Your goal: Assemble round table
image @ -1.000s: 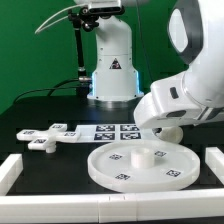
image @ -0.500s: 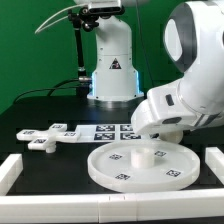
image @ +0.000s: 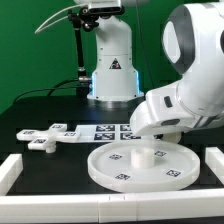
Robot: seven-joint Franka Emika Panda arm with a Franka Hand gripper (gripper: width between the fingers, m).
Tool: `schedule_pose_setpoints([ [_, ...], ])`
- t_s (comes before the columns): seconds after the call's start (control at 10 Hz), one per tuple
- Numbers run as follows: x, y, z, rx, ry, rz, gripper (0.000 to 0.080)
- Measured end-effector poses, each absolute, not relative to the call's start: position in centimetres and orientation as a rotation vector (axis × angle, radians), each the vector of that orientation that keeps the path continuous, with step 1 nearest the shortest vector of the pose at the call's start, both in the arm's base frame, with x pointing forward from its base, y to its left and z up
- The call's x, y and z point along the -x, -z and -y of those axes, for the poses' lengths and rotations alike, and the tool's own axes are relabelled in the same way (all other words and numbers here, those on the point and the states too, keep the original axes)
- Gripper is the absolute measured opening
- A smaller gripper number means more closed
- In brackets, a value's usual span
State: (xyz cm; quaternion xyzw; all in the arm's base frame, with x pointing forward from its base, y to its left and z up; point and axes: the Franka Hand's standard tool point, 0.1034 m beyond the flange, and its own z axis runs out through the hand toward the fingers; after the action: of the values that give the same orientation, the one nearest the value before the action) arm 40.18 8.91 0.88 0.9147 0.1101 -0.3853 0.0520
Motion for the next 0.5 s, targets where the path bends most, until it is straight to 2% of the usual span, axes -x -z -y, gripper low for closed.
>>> schedule_pose_setpoints([
  [0.3, -40.3, -1.0, -8.9, -2.782, 1.172, -0.333, 0.0406],
  [0.5, -41.8, -2.7, -8.9, -2.787, 1.164, -0.350, 0.0406],
])
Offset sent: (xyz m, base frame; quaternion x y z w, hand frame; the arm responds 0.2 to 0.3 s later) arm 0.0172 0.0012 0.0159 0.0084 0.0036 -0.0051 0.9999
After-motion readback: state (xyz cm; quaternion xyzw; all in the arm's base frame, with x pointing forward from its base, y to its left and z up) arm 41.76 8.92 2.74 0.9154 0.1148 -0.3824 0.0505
